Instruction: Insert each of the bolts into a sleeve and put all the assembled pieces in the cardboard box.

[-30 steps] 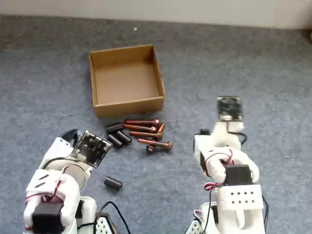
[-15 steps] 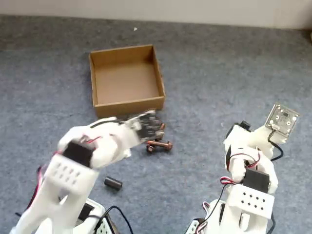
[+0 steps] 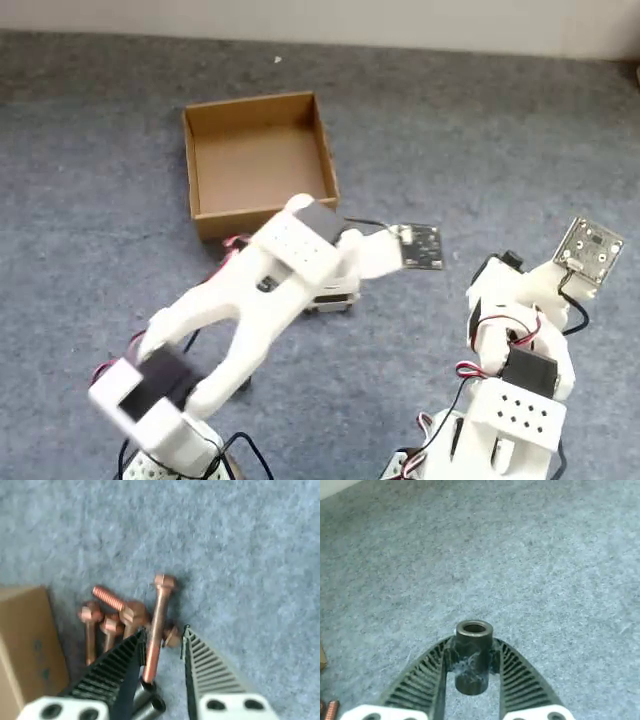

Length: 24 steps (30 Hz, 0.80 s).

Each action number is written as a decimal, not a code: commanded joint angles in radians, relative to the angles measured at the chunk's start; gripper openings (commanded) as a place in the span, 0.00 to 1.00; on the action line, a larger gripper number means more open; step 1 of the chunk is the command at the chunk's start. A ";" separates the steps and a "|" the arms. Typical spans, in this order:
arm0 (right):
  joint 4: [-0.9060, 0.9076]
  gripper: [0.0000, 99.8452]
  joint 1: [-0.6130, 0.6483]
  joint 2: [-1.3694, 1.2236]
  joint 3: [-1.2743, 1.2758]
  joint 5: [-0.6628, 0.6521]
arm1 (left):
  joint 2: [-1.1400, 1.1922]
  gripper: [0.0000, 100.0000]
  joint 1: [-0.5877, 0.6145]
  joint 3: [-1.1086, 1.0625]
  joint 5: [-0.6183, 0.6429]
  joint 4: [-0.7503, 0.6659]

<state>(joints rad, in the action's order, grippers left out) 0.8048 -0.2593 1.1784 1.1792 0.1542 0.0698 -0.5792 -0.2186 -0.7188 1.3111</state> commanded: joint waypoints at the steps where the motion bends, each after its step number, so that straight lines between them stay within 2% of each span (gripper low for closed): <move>1: -0.030 0.00 -0.025 0.022 -0.012 0.008 | 0.140 0.14 -0.021 0.150 -0.012 0.002; 7: -0.030 0.00 -0.024 0.022 -0.012 0.008 | 0.274 0.14 -0.016 0.208 -0.089 0.008; 15: -0.030 0.00 -0.021 0.022 -0.012 0.006 | 0.367 0.14 -0.004 0.213 -0.095 -0.005; 21: -0.030 0.00 -0.021 0.022 -0.010 0.006 | 0.375 0.02 -0.008 0.214 -0.091 -0.006; 24: -0.030 0.00 -0.021 0.022 -0.010 0.006 | 0.355 0.01 -0.004 0.219 -0.087 -0.006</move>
<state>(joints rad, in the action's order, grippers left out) 0.8048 -0.2731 1.1784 1.1792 0.1542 0.4519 -0.5930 -0.0376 -0.8124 1.3034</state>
